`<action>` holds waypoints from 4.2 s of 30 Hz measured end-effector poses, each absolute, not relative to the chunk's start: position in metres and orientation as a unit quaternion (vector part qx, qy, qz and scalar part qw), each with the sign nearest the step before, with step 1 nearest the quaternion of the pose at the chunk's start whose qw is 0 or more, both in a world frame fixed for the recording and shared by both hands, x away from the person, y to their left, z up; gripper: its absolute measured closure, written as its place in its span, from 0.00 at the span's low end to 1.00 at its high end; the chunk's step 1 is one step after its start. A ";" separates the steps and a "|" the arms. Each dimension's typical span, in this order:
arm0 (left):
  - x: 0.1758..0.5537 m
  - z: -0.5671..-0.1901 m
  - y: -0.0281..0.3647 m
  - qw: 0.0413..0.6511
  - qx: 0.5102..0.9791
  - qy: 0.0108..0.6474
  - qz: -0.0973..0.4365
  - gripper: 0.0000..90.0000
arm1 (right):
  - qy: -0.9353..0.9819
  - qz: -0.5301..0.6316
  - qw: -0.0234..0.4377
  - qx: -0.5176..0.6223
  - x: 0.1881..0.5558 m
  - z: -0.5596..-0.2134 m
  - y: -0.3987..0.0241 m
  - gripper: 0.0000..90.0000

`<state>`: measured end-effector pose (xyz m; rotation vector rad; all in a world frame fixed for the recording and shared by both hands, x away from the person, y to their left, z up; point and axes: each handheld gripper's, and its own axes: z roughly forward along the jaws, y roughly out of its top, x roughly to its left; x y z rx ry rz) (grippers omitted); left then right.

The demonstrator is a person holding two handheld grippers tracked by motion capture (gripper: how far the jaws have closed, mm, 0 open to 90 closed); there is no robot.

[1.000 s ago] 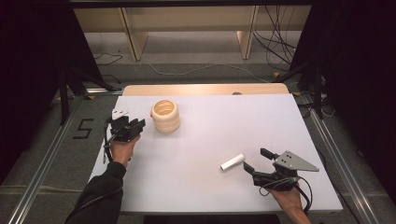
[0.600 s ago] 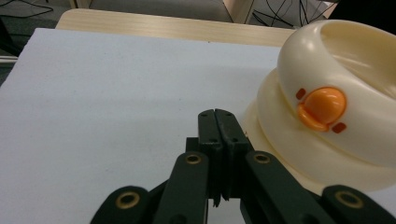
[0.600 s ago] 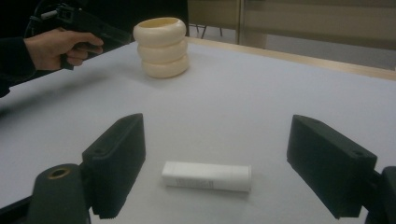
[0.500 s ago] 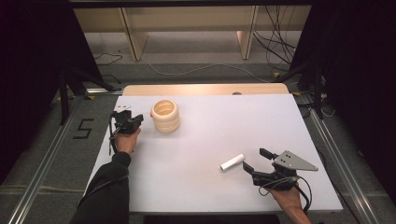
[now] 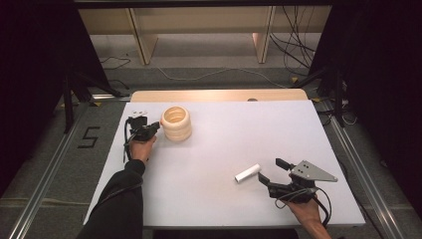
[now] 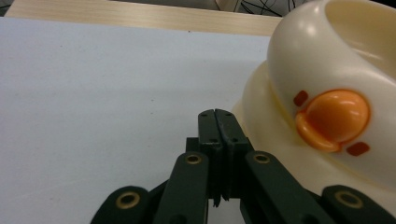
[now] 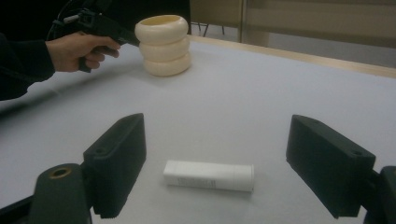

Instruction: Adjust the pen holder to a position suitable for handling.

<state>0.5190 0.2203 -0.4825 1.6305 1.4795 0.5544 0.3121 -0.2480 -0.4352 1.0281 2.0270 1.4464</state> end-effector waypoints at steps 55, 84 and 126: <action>0.532 -0.471 0.101 0.437 0.727 0.498 0.180 0.99 | 0.734 0.524 0.217 0.373 0.314 -0.437 -0.248 0.23; 0.530 -0.472 0.080 0.431 0.738 0.493 0.165 0.99 | 0.733 0.524 0.218 0.375 0.313 -0.436 -0.249 0.23; 0.481 -0.428 0.116 0.429 0.753 0.477 0.146 0.32 | 0.727 0.531 0.227 0.373 0.311 -0.434 -0.252 0.23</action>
